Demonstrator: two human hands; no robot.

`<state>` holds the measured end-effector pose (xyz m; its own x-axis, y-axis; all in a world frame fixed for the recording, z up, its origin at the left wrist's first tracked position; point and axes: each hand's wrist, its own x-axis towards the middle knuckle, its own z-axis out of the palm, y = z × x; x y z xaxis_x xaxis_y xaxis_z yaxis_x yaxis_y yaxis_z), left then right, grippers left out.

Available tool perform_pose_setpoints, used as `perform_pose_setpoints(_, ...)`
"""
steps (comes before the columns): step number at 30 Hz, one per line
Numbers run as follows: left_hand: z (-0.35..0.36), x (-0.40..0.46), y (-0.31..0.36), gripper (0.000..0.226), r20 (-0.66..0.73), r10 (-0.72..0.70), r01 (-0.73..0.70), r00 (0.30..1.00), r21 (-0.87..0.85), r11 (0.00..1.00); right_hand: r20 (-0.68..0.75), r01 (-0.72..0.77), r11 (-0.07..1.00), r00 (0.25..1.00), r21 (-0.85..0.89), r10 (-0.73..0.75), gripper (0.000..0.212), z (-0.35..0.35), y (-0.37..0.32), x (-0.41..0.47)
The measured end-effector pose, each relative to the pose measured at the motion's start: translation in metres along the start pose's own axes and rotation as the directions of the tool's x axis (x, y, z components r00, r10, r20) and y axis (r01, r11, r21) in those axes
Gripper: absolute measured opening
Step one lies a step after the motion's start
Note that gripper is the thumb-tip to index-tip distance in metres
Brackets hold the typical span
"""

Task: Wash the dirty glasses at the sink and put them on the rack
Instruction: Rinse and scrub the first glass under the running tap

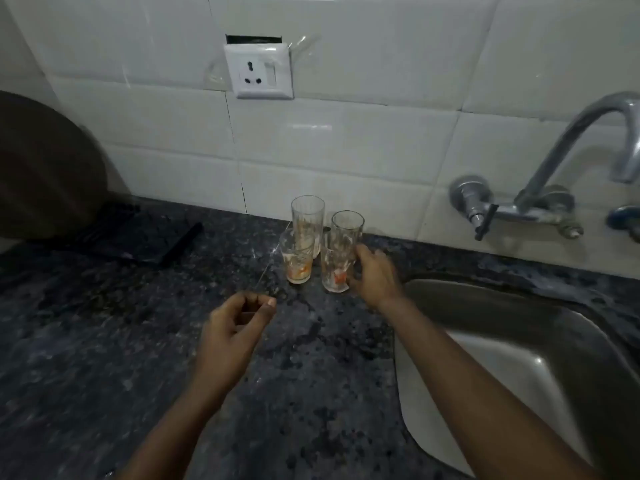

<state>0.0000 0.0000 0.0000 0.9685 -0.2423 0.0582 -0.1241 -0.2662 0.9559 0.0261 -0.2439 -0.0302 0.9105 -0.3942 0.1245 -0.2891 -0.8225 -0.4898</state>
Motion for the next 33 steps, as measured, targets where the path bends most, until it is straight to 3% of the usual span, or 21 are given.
perform_pose_setpoints(6, 0.007, 0.030, -0.019, 0.008, 0.026, -0.017, 0.017, 1.000, -0.006, 1.000, -0.060, 0.040, 0.998, 0.997, -0.058, -0.043, 0.067, 0.016, -0.006, 0.022)
perform_pose_setpoints(11, 0.016, 0.041, -0.025, 0.007, 0.068, -0.004, 0.002, 0.998, 0.033, 0.999, -0.088, 0.002, 1.000, 0.996, -0.028, -0.005, 0.034, 0.014, -0.010, 0.017)
perform_pose_setpoints(15, 0.030, 0.045, -0.027, 0.007, 0.122, 0.084, -0.096, 0.989, 0.097, 0.991, -0.082, -0.003, 0.998, 0.997, 0.064, 0.008, 0.030, -0.005, -0.002, -0.011)
perform_pose_setpoints(18, 0.051, 0.046, -0.021, 0.047, 0.238, 0.160, -0.191, 0.958, 0.113, 0.975, -0.035, 0.068, 0.986, 0.997, 0.155, -0.063, 0.029, -0.035, 0.006, -0.043)
perform_pose_setpoints(20, 0.078, 0.045, -0.008, 0.077, 0.402, 0.214, -0.280, 0.890, 0.113, 0.953, -0.001, 0.106, 0.971, 0.994, 0.213, -0.109, 0.033, -0.062, 0.007, -0.063)
perform_pose_setpoints(21, 0.094, 0.044, -0.001, 0.081, 0.447, 0.234, -0.309, 0.863, 0.102, 0.945, 0.008, 0.125, 0.968, 0.991, 0.216, -0.130, 0.034, -0.075, 0.008, -0.071)
perform_pose_setpoints(24, 0.135, 0.042, 0.017, 0.064, 0.325, 0.281, -0.323, 0.903, 0.084, 0.943, 0.016, 0.167, 0.943, 0.984, 0.287, -0.179, 0.024, -0.107, 0.019, -0.080)
perform_pose_setpoints(26, 0.151, 0.045, 0.024, 0.058, 0.219, 0.301, -0.322, 0.928, 0.070, 0.944, -0.017, 0.078, 0.841, 0.997, 0.535, -0.081, 0.022, -0.124, 0.037, -0.073)
perform_pose_setpoints(27, 0.157, 0.047, 0.027, 0.060, 0.187, 0.313, -0.329, 0.931, 0.058, 0.943, -0.091, 0.055, 0.804, 0.996, 0.593, -0.001, 0.034, -0.130, 0.049, -0.064)
perform_pose_setpoints(28, 0.161, 0.049, 0.029, 0.063, 0.171, 0.315, -0.328, 0.933, 0.050, 0.943, -0.203, 0.061, 0.842, 0.977, 0.537, 0.059, 0.049, -0.134, 0.062, -0.052)
perform_pose_setpoints(30, 0.165, 0.048, 0.035, 0.062, 0.175, 0.314, -0.330, 0.933, 0.076, 0.941, -0.357, -0.066, 0.973, 0.923, 0.223, 0.145, 0.080, -0.135, 0.085, -0.024)
perform_pose_setpoints(32, 0.168, 0.044, 0.037, 0.061, 0.180, 0.318, -0.344, 0.931, 0.137, 0.929, -0.366, -0.244, 0.968, 0.897, 0.063, 0.249, 0.090, -0.130, 0.094, -0.003)
perform_pose_setpoints(33, 0.168, 0.041, 0.038, 0.064, 0.182, 0.316, -0.346, 0.931, 0.165, 0.923, -0.372, -0.275, 0.961, 0.889, 0.032, 0.266, 0.085, -0.126, 0.097, 0.004)
